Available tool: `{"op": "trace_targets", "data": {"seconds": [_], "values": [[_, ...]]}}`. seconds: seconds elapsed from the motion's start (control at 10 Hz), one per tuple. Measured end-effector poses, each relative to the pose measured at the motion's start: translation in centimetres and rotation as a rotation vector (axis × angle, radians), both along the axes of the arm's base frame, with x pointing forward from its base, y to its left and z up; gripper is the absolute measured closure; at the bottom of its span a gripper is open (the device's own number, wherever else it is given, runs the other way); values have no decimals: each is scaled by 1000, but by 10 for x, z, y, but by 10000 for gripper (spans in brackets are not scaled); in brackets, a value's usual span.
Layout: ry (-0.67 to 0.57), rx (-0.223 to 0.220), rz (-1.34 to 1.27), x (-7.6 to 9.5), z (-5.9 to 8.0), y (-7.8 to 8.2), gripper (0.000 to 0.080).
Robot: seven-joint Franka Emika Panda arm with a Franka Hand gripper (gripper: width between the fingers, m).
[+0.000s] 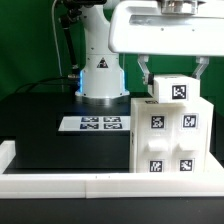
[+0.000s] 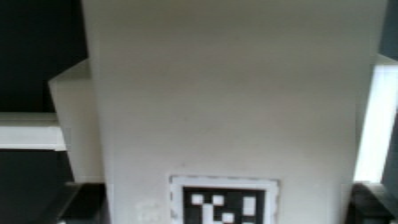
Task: Assemble cabinet
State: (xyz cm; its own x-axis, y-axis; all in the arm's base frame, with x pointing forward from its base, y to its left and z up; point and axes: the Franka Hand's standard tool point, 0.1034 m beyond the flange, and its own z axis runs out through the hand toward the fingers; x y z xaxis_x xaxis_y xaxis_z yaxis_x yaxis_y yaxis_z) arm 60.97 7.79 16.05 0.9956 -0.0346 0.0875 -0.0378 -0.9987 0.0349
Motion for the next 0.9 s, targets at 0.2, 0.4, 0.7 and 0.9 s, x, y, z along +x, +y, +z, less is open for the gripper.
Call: {"op": "trace_targets", "data": {"seconds": [0.2, 0.4, 0.7, 0.9], "values": [[-3, 9, -94, -1, 0, 1, 245], [-14, 32, -388, -4, 0, 7, 245], [-21, 79, -784, -4, -1, 6, 245], [-24, 105, -939, -4, -1, 5, 245]]}}
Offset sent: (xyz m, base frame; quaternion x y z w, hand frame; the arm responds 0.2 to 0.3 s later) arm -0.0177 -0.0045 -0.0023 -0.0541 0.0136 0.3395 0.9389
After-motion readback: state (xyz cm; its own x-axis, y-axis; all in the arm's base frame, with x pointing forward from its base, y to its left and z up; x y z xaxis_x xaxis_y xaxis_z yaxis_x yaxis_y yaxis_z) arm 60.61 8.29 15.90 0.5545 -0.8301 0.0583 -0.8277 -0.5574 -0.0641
